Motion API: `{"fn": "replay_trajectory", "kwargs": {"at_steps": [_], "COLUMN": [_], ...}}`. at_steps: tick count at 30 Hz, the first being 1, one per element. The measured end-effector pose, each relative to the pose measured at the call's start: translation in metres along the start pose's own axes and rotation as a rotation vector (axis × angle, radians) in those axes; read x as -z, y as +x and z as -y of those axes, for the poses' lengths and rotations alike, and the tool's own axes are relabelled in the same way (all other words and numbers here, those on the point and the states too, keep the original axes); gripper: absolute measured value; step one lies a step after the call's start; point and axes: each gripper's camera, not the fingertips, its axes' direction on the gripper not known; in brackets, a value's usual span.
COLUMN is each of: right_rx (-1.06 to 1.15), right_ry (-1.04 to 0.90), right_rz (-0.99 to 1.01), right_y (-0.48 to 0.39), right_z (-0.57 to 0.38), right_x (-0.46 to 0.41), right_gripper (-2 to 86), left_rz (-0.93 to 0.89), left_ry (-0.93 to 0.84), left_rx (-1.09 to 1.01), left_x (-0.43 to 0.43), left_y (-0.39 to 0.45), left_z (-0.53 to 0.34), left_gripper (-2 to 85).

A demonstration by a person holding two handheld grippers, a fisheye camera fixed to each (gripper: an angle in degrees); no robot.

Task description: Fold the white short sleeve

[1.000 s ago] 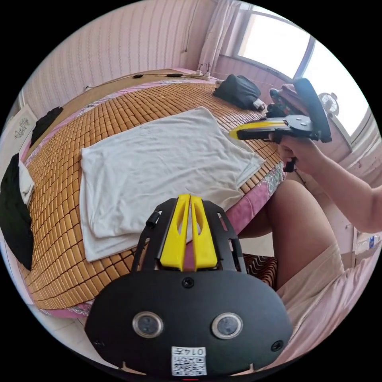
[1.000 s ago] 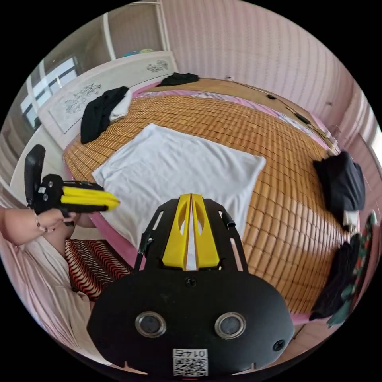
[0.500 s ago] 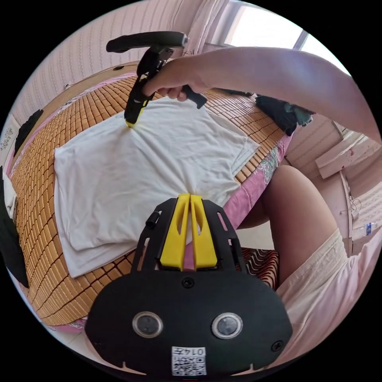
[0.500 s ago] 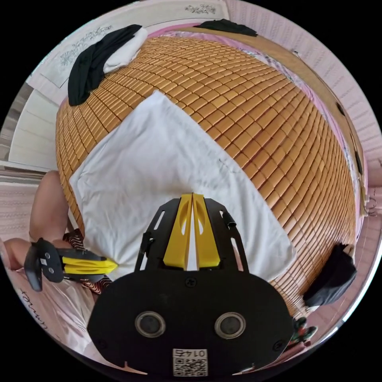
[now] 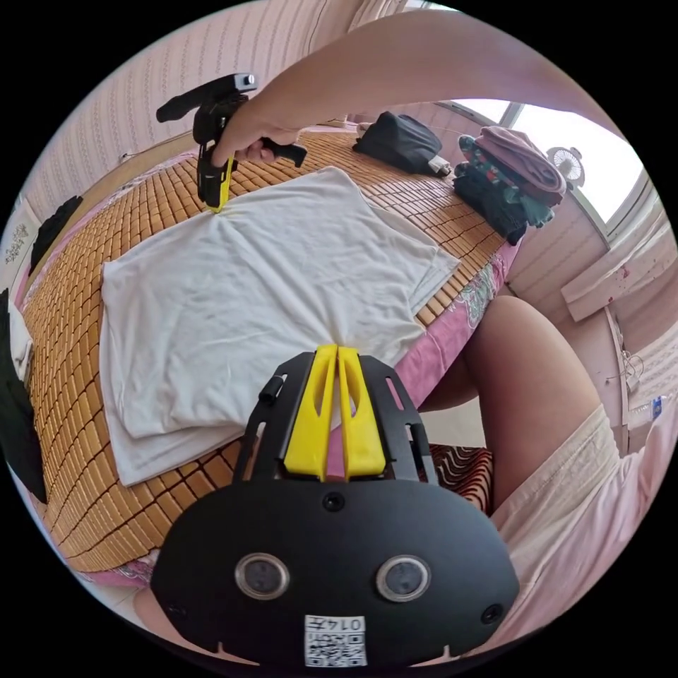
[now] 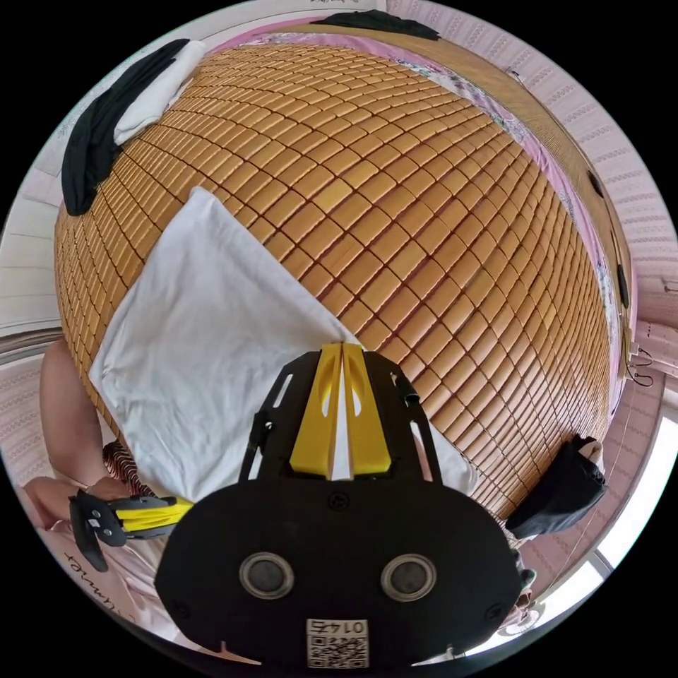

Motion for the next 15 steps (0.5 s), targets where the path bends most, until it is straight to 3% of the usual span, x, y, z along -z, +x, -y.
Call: {"fn": "replay_trajectory", "kwargs": {"at_steps": [2, 4, 6, 8, 11, 15], "right_rx": [0.011, -0.033, -0.158, -0.224, -0.4, -0.605], "right_ry": [0.016, 0.176, 0.417, 0.533, 0.561, 0.46], "right_rz": [0.003, 0.029, 0.209, 0.308, 0.244, 0.241], "right_y": [0.006, 0.016, 0.037, 0.049, 0.062, 0.071], "right_z": [-0.008, -0.037, -0.107, -0.175, -0.292, -0.412], "right_x": [0.004, 0.023, 0.051, 0.061, 0.051, 0.02], "right_gripper": [-0.5, -0.6, -0.5, 0.0, 2.5, 8.8], "left_rz": [-0.022, -0.006, -0.021, -0.066, -0.092, -0.055], "left_ry": [-0.014, -0.016, -0.019, -0.021, 0.047, 0.131], "left_rx": [0.007, -0.038, -0.022, -0.011, -0.071, -0.168], "left_x": [-0.001, -0.003, -0.003, 0.002, 0.022, 0.032], "left_y": [0.004, 0.008, 0.006, 0.004, 0.013, 0.036], "left_z": [-0.002, -0.003, -0.005, -0.008, -0.014, -0.01], "left_gripper": [-0.9, -0.7, -0.2, 1.7, 5.5, 7.2]}}
